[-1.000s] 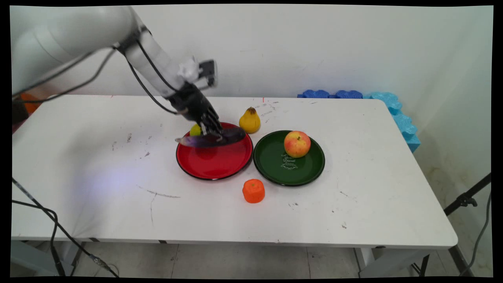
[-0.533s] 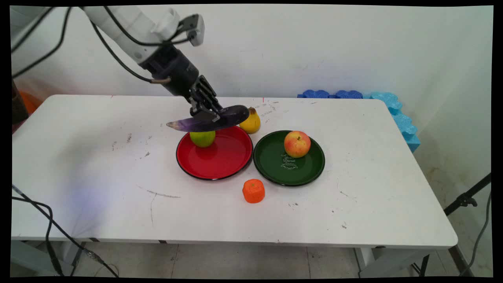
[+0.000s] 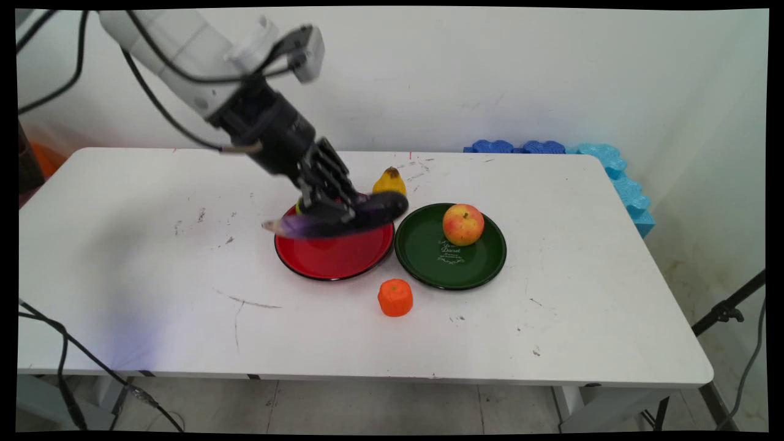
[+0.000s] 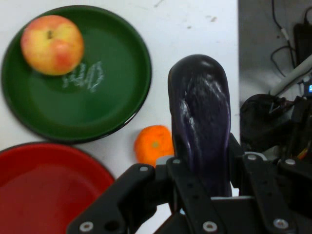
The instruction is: Place the picked object on the table
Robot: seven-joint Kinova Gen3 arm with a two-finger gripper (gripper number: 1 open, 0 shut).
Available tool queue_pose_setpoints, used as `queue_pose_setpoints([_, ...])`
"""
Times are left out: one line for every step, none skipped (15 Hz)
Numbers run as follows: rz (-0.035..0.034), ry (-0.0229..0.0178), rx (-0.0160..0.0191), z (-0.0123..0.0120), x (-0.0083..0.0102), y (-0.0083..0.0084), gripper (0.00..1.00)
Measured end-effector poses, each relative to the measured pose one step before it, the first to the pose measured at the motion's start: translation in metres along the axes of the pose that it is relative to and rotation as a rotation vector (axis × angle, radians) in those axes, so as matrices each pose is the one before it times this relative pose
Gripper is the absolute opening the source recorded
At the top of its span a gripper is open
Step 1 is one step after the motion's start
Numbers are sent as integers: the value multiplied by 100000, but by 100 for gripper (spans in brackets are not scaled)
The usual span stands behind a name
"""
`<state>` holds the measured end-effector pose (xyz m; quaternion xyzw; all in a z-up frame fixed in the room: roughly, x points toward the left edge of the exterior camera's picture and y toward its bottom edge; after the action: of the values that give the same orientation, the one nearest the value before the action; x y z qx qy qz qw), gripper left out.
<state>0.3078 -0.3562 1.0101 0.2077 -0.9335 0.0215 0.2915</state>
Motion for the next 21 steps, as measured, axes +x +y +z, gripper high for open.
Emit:
queue_pose_setpoints([351, 15, -260, 459, -67, 500, 0])
queue_pose_setpoints([486, -36, -348, 726, -124, 675, 0])
queue_pose_setpoints([280, -58, -186, 524, -113, 399, 0])
queue_pose_setpoints([546, -189, -301, 958, -243, 657, 0])
queue_pose_setpoints([491, -212, -328, 845, -236, 525, 0])
queue_pose_setpoints([478, -226, -347, 1034, -313, 514, 0])
queue_pose_setpoints([346, -218, -251, 874, -283, 385, 0])
queue_pose_setpoints([362, -275, -263, 1006, -316, 375, 0])
queue_pose_setpoints([656, -49, -257, 983, -340, 324, 0])
queue_pose_setpoints([492, -66, -146, 806, -299, 225, 0])
queue_pose_setpoints([389, -192, -91, 896, -384, 228, 0])
queue_pose_setpoints([344, -139, 115, 846, -368, 150, 0])
queue_pose_setpoints([239, -179, 118, 809, -349, 103, 0])
queue_pose_setpoints([119, -154, 120, 641, -294, 64, 0])
queue_pose_setpoints([79, -55, 56, 420, -187, 33, 0])
queue_pose_setpoints([23, -54, 100, 594, -264, 29, 0])
queue_pose_setpoints([-44, -33, 213, 651, -277, -8, 0])
queue_pose_setpoints([-12, 1, 195, 521, -224, -23, 0])
queue_pose_setpoints([-53, -1, 227, 563, -247, -35, 0])
queue_pose_setpoints([13, 34, 201, 516, -223, -50, 0])
queue_pose_setpoints([86, 8, 141, 418, -170, -40, 0])
